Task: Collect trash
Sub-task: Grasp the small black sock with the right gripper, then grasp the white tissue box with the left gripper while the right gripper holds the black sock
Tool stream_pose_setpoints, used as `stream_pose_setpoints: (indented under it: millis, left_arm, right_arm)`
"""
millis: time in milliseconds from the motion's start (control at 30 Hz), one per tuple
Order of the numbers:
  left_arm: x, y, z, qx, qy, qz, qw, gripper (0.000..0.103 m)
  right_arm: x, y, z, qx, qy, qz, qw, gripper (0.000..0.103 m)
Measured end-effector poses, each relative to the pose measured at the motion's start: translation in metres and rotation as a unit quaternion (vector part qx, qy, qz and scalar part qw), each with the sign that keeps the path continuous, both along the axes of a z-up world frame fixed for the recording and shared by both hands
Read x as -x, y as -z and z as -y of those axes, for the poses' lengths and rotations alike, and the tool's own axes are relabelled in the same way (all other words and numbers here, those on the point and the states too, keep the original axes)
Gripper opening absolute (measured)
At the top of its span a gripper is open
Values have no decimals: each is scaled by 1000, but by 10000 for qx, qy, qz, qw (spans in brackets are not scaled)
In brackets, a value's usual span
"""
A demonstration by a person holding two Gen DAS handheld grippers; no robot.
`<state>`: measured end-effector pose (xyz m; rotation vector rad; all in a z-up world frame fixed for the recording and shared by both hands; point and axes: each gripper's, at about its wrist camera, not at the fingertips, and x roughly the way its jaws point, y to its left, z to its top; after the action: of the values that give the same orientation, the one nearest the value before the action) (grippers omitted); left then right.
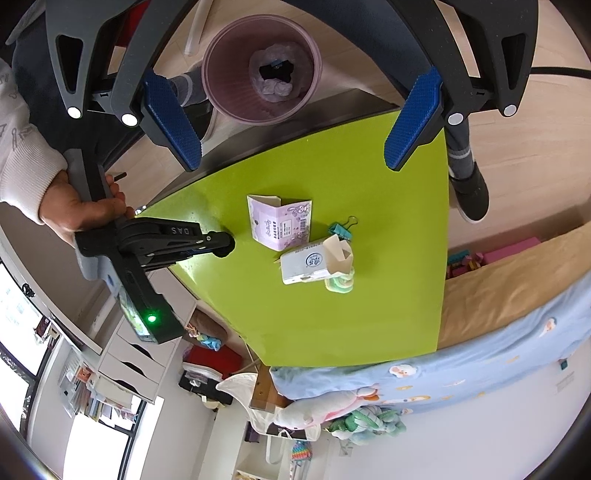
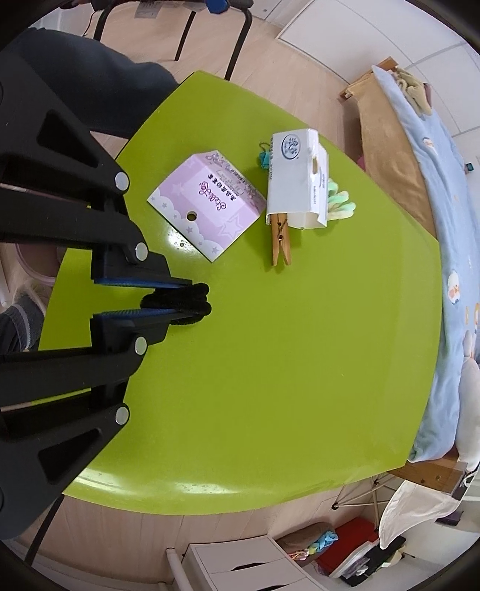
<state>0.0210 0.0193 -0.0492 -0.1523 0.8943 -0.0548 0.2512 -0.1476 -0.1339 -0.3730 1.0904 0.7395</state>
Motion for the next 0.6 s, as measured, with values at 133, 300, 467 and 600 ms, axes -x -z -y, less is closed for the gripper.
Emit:
stream_pose_setpoints:
  millis: [133, 300, 467, 600]
  left_arm:
    - [-12, -3, 1, -22, 6, -27, 10000, 95]
    - [-32, -4, 0, 81, -3, -91, 9999, 95]
    - [-55, -1, -2, 177, 33, -186, 9997, 95]
    - [-73, 8, -8, 330, 52, -270, 9991, 95]
  right_arm:
    - [4, -12, 8, -195, 62, -39, 9998, 8]
    - [10, -27, 16, -377, 62, -15, 9993, 8]
    - [14, -33, 22, -449, 51, -11, 9990, 8]
    - [15, -32, 26, -457, 66, -16, 9989, 8]
